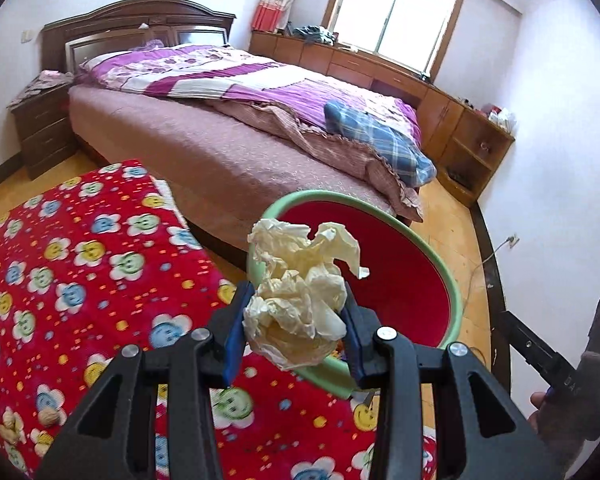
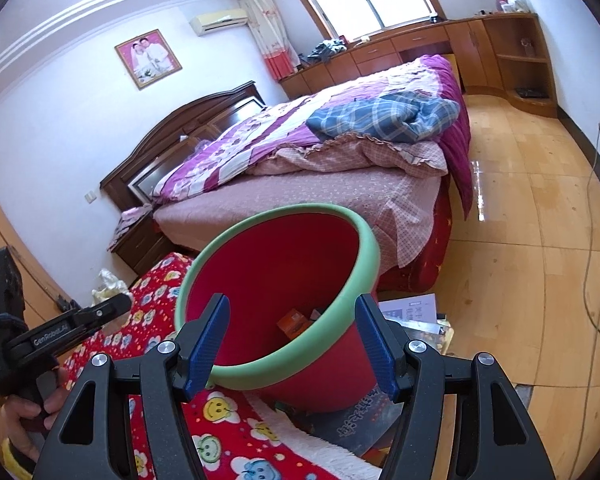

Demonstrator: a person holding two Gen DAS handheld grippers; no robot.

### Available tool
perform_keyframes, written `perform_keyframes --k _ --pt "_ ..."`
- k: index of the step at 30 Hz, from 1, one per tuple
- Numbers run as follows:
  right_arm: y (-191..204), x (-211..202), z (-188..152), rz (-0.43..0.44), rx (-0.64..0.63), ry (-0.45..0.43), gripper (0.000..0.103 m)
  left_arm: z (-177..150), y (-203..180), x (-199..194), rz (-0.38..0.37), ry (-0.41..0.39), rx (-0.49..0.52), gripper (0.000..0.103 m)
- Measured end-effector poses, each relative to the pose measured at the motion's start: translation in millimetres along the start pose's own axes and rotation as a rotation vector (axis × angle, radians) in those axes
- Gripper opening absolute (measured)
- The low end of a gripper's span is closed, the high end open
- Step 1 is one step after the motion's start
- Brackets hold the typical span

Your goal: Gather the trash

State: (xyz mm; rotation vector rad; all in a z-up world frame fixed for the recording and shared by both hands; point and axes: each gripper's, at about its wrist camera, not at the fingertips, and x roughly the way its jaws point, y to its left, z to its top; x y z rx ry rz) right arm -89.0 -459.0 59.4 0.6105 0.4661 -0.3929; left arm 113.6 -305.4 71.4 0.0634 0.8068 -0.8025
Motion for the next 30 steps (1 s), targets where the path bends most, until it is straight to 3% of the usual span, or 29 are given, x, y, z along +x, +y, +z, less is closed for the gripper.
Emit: perform_keyframes --k 7,11,15,17,30 --pt "-15 4 0 -0.027 0.027 0.002 0.066 0 -18 34 -0.02 0.055 0.039 0.042" --pt "-21 7 0 -0.037 0.045 0.008 0.066 -2 -24 48 -0.009 0.071 0.061 0.059" --pt "-25 9 -1 -0.042 0.054 0.015 0.066 -5 -31 50 0.012 0.046 0.1 0.066" --pt "-25 9 -2 -0.041 0.055 0.017 0.066 -5 -32 50 0.02 0.041 0.104 0.069" --pt "-4 2 -6 -0.011 0.018 0.03 0.066 -19 -10 1 0.051 0.033 0.013 0.069"
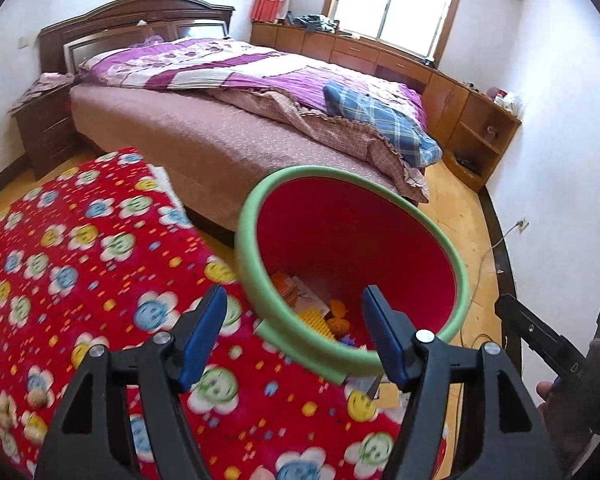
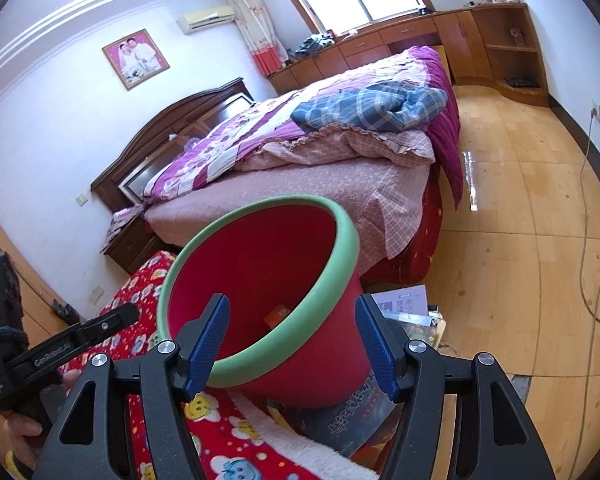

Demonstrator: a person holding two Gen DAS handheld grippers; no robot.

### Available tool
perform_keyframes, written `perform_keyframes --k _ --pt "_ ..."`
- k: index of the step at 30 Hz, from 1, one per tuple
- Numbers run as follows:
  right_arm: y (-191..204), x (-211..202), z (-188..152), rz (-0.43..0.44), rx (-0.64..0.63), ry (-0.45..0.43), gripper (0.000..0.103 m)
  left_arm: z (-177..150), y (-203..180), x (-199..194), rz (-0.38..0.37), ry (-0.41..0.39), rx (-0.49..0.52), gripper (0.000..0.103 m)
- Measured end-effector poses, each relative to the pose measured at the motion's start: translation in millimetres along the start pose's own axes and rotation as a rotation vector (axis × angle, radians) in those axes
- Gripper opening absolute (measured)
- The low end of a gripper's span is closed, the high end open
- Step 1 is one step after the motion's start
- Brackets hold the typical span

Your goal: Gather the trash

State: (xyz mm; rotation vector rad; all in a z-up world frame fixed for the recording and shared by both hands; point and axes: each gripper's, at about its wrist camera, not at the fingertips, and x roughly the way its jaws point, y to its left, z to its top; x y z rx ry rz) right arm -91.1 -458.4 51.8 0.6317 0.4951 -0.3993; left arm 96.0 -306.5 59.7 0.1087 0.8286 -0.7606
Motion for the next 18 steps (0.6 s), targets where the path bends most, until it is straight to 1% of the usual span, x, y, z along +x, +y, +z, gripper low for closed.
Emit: perform_keyframes --k 3,4,5,6,11,18 --pt "10 -4 -5 0.01 -0.025 0.0 0.068 -9 10 -16 0.023 -0.008 -0.03 0.069" --pt "14 -6 -7 0.016 -0.036 -0.001 0.07 -12 12 -21 0.029 -0.01 -0.039 0.069" --pt "18 -8 -8 0.022 -0.045 -0.002 0.075 -14 16 -26 0.035 -0.012 -0.047 0.069" --pt "22 -9 -10 0.03 -0.054 -0.003 0.076 -19 20 -34 0.047 -0.018 -0.062 0.069" --pt "47 -16 -19 0.075 -0.116 0.0 0.077 -35 39 -61 0.096 -0.033 -0.112 0.069" --pt "83 -27 -36 0.144 -0.197 0.006 0.077 -61 66 -105 0.193 -0.067 -0.191 0.069"
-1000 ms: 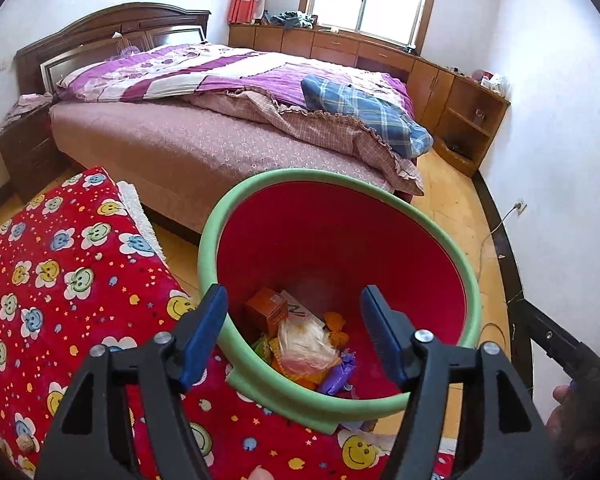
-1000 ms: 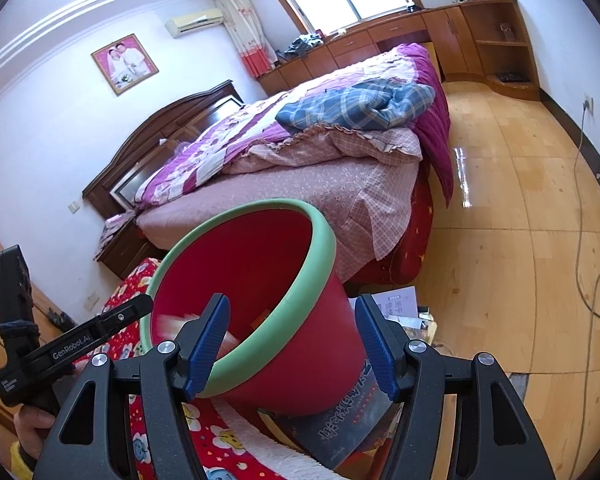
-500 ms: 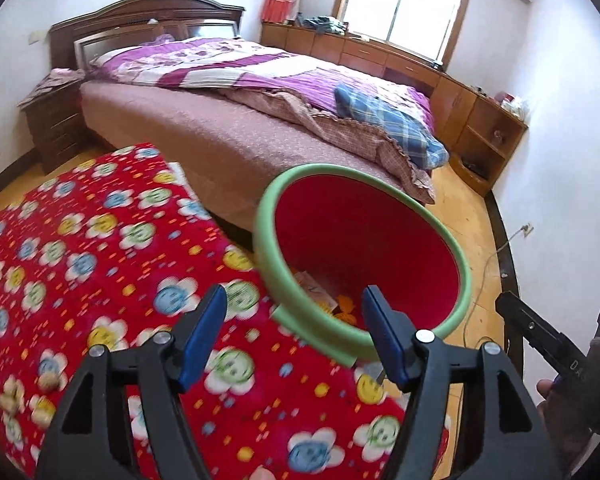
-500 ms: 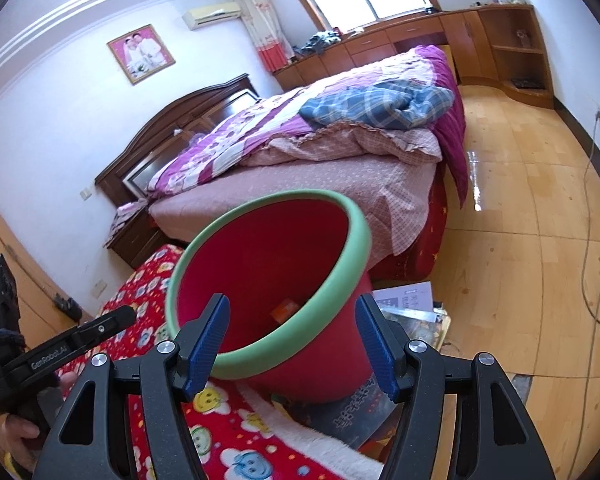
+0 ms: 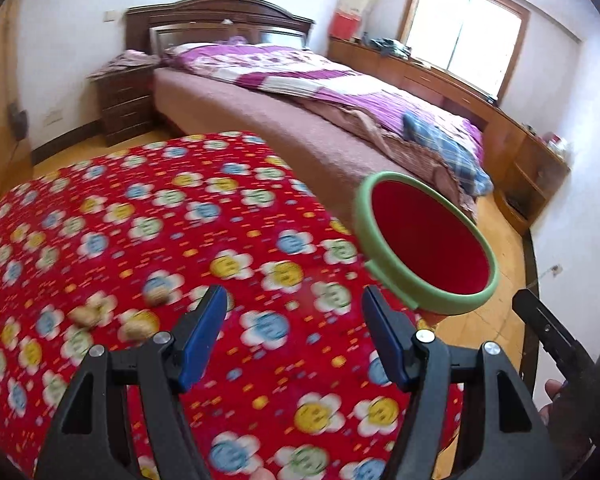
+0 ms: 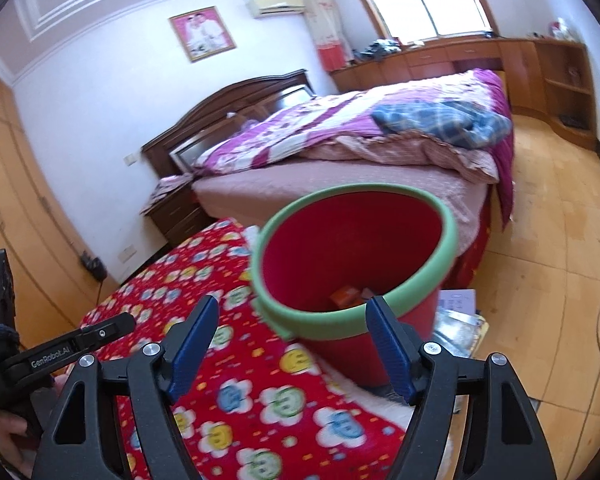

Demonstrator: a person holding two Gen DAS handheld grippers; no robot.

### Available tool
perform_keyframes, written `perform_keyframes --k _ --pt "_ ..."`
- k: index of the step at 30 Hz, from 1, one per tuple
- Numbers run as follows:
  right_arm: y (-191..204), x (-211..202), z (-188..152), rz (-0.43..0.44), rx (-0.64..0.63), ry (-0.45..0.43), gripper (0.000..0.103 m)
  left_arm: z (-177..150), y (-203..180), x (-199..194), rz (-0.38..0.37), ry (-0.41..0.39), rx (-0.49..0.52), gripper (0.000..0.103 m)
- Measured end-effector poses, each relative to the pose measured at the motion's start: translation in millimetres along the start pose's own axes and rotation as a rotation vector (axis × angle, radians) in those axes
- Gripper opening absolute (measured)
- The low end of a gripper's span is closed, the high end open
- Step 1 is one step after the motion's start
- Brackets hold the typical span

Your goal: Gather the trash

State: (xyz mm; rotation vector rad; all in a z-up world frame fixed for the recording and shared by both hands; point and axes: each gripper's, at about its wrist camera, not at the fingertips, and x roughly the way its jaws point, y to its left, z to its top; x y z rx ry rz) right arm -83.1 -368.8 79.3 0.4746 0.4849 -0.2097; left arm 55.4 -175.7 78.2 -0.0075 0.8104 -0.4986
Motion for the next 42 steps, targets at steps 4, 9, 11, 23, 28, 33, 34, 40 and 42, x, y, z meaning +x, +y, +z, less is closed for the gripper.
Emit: perform_keyframes --k 4,9,11,23,28,33,34,40,42 --pt "24 -6 -9 0.041 -0.045 -0.001 0.077 -10 18 -20 0.068 -0.029 -0.031 0.07" --pt "52 -8 -19 0.091 -0.102 0.014 0.077 -25 34 -45 0.152 -0.074 -0.055 0.069" --pt "62 -10 -23 0.112 -0.126 0.017 0.077 -30 38 -55 0.172 -0.088 -0.062 0.069" --pt "102 -22 -40 0.171 -0.221 0.017 0.077 -54 52 -102 0.271 -0.179 -0.08 0.07" --pt "109 -26 -42 0.186 -0.238 0.011 0.077 -58 56 -114 0.295 -0.209 -0.085 0.069" --pt "109 -27 -42 0.19 -0.241 0.01 0.077 -58 64 -119 0.3 -0.219 -0.12 0.069" --pt "109 -27 -42 0.189 -0.241 0.01 0.077 -58 65 -119 0.303 -0.221 -0.123 0.069" --pt "107 -25 -42 0.185 -0.238 0.023 0.077 -60 67 -120 0.315 -0.231 -0.13 0.069" --pt "107 -25 -42 0.186 -0.236 0.026 0.077 -60 68 -121 0.312 -0.231 -0.133 0.069"
